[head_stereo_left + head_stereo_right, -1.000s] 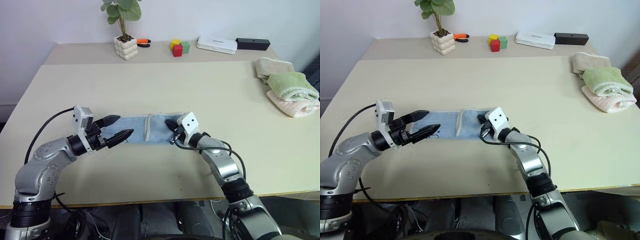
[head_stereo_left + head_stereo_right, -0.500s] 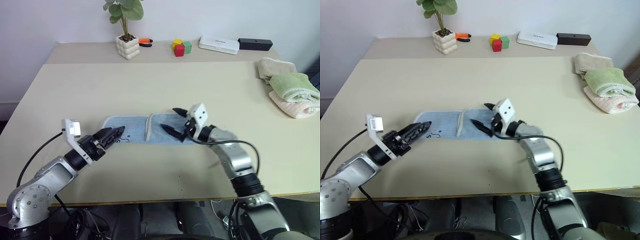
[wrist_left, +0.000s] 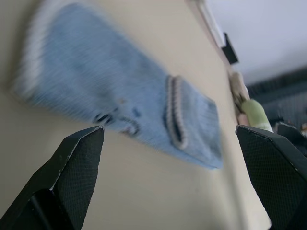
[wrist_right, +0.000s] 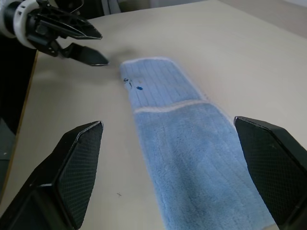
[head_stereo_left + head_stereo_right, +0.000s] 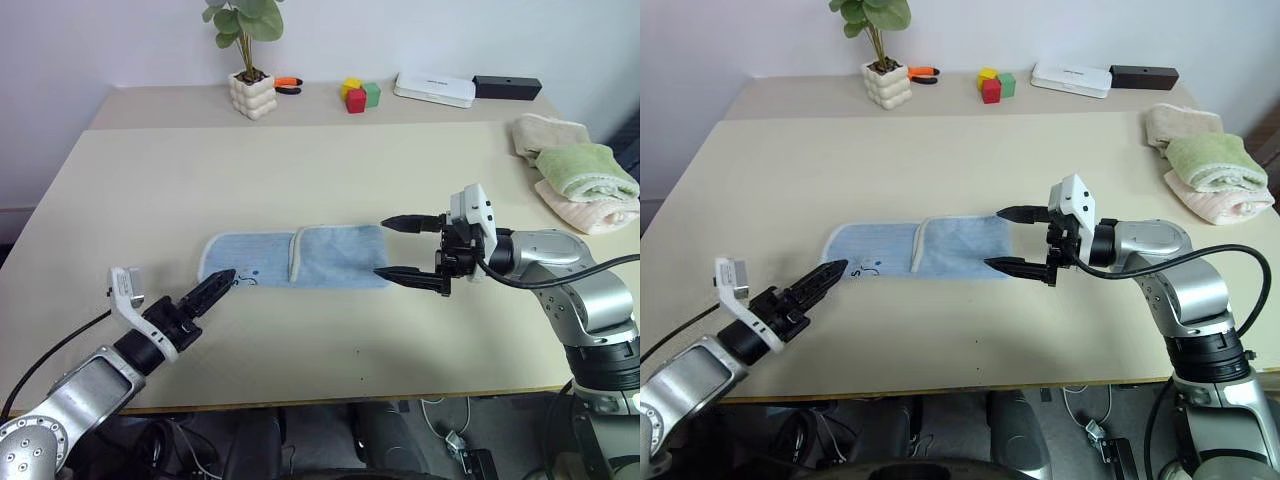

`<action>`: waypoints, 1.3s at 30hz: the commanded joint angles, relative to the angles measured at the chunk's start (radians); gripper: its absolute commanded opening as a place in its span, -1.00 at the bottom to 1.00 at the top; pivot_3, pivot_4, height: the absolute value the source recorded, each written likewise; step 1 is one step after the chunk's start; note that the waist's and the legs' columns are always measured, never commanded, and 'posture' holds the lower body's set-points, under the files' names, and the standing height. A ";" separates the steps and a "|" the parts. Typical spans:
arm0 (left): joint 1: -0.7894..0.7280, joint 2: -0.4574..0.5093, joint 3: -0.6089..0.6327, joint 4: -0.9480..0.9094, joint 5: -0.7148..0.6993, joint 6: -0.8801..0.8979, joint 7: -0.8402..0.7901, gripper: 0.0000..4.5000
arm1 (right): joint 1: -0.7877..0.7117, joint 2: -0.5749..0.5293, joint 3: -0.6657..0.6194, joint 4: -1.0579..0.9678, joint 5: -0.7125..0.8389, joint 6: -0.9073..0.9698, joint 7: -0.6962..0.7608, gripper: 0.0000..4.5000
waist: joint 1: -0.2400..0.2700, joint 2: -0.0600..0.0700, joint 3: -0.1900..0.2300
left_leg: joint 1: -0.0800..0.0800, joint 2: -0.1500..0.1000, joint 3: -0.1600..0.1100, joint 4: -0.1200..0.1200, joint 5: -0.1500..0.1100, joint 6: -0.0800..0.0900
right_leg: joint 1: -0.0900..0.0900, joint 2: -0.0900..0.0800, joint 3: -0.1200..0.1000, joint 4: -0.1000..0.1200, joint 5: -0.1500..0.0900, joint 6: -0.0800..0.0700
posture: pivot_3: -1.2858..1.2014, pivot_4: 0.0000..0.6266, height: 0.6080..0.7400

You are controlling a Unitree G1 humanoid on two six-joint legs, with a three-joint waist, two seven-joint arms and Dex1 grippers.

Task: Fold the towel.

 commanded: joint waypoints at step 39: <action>-0.332 -0.105 -0.104 0.210 0.004 -0.017 -0.038 -0.97 | -0.015 0.078 -0.013 0.004 -0.111 -0.115 -0.138 1.00 | 0.026 0.006 -0.004 | -0.001 -0.001 0.000 0.000 0.000 -0.001 | 0.001 0.000 0.000 -0.001 0.000 0.000 | 0.03 -0.52 1.00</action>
